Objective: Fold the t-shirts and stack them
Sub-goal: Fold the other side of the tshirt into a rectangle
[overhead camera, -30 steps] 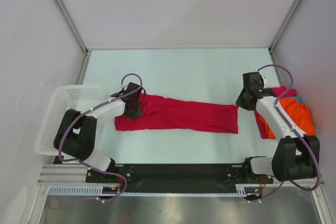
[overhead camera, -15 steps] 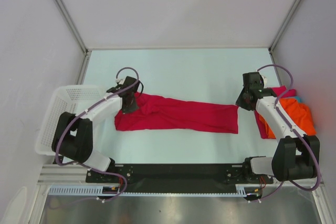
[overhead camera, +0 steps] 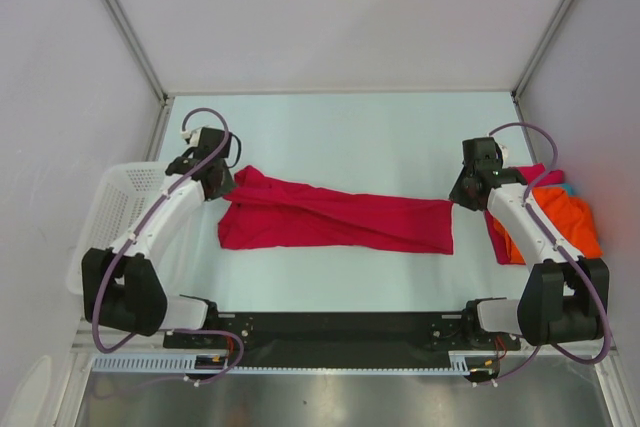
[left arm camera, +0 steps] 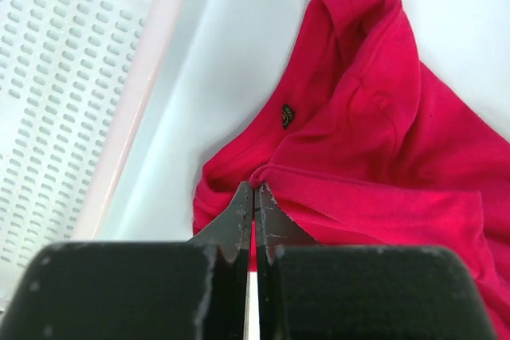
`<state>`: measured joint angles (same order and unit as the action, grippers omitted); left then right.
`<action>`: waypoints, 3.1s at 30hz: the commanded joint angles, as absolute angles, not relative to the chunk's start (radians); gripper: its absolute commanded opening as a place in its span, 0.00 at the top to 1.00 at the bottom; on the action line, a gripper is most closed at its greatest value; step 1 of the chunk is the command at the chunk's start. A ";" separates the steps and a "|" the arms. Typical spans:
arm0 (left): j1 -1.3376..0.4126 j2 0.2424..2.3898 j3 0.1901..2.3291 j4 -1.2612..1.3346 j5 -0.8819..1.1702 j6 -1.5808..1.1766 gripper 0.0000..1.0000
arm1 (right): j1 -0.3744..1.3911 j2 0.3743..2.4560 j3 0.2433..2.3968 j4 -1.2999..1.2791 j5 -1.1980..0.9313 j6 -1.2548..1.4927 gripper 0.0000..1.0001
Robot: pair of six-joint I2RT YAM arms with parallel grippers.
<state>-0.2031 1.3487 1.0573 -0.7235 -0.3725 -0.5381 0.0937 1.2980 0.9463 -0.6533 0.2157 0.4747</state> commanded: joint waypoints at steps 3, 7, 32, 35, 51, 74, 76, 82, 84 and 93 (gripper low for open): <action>-0.190 1.276 1.071 -0.749 -0.399 -0.505 1.00 | 0.089 1.287 0.966 -0.649 0.215 0.465 0.75; -0.175 1.247 1.071 -0.762 -0.405 -0.500 1.00 | 0.089 1.284 0.965 -0.650 0.216 0.465 0.75; -0.170 1.049 0.893 -0.808 -0.299 -0.540 0.53 | 0.089 1.250 0.934 -0.657 0.198 0.457 0.75; -0.169 1.065 0.908 -0.807 -0.302 -0.540 0.33 | 0.089 1.247 0.937 -0.660 0.198 0.457 0.74; -0.244 1.511 1.138 -0.516 -0.103 -0.459 0.30 | 0.089 1.244 0.959 -0.680 0.207 0.465 0.74; -0.345 1.632 1.100 -0.503 0.126 -0.431 0.51 | 0.089 1.238 0.950 -0.690 0.224 0.469 0.74; -0.347 1.628 1.083 -0.517 0.098 -0.434 0.51 | 0.089 1.238 0.946 -0.690 0.221 0.469 0.75; -0.347 1.624 1.075 -0.543 0.048 -0.431 0.51 | 0.089 1.235 0.945 -0.689 0.216 0.471 0.75; -0.347 1.628 1.077 -0.542 0.044 -0.431 0.51 | 0.089 1.235 0.946 -0.690 0.218 0.471 0.75; -0.347 1.657 1.089 -0.537 0.055 -0.428 0.55 | 0.087 1.232 0.948 -0.695 0.224 0.471 0.75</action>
<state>-0.3431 1.6680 1.0752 -0.5415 0.0578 -0.4351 0.0937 1.2625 0.9417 -0.6903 0.2047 0.4698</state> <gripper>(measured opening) 0.483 0.257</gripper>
